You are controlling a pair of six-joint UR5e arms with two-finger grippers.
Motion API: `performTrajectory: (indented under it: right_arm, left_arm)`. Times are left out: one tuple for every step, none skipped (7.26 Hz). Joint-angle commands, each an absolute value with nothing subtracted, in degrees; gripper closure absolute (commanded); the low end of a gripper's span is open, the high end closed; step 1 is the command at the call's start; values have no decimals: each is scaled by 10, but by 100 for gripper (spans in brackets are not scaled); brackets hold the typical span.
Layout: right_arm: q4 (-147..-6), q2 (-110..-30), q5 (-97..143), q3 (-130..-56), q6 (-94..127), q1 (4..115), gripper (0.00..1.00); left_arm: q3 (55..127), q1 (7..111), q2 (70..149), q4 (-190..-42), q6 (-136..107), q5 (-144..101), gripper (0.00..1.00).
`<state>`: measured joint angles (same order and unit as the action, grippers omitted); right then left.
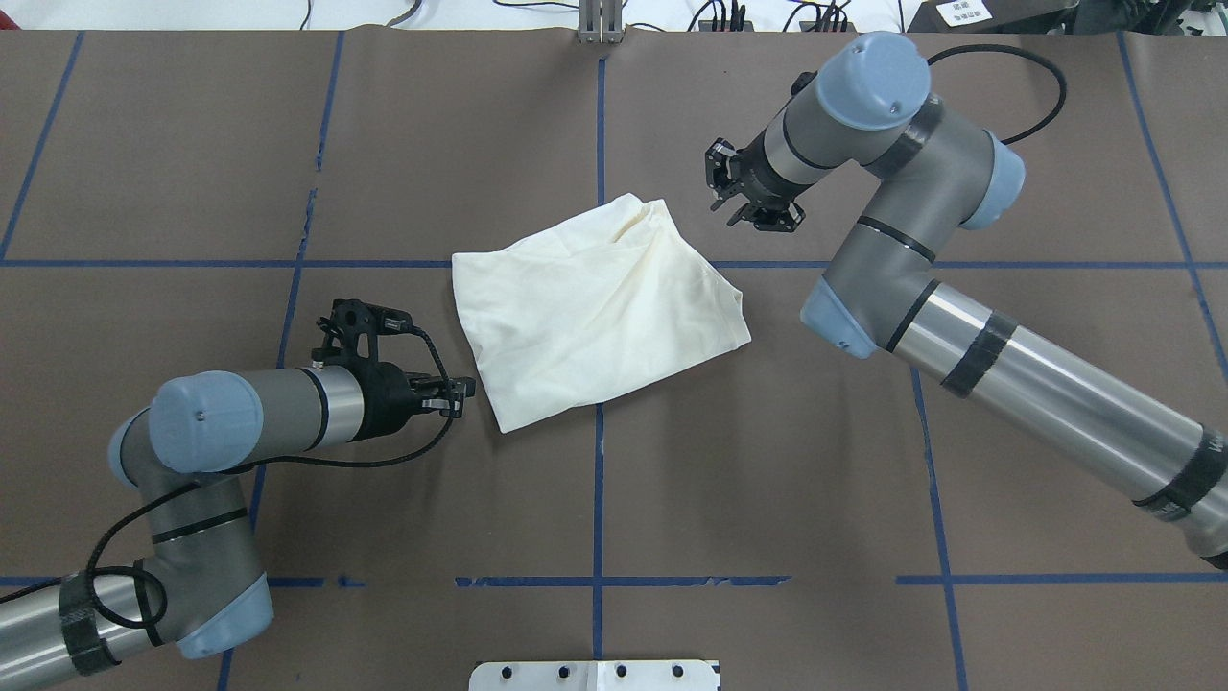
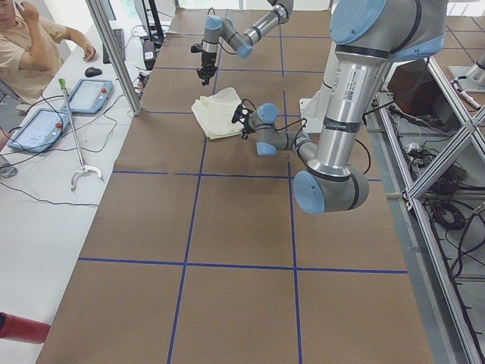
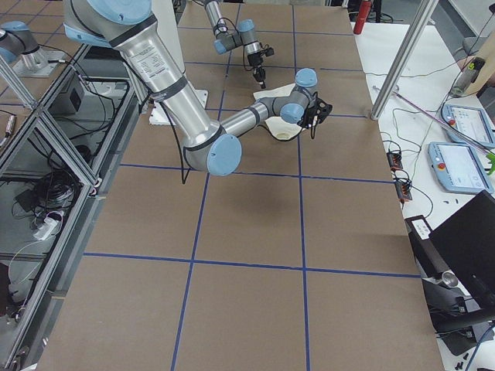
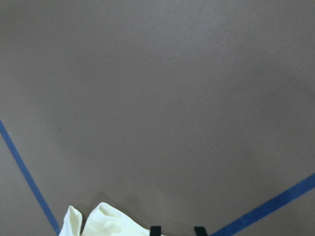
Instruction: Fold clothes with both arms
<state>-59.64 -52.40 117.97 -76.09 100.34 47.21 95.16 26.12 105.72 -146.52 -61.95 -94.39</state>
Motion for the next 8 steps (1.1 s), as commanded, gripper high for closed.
performTrajectory:
  right_arm:
    - [-599,-579,1230,-799,925,532,59]
    - [-604,-604,1231,-803,856,553,56]
    - [-605,-626,1232,-804,782,580,55]
    - [-620,-651,1238,-808,690,610,55]
    - [-666,-681,1255,-825,573,646,55]
    - [-724,-707,1267,-848,457,682,52]
    - [-796,-724,1293,-874,348,728,48]
    - [-853,-758,1311,-920,285,756,33]
  left_arm:
    - [1034,332,1016,-1393,-556,-993,100]
    - [1039,395,1006,-1353,-516,-1035,100]
    - [1039,449,985,-1318,-465,-1058,100]
    - [1035,505,968,-1297,-408,-1085,100]
    - [1030,580,959,-1245,-336,-1143,100]
    - [1024,650,959,-1185,-232,-1190,93]
    - [1002,717,959,-1150,-150,-1231,78]
    - [972,790,960,-1128,-91,-1283,59]
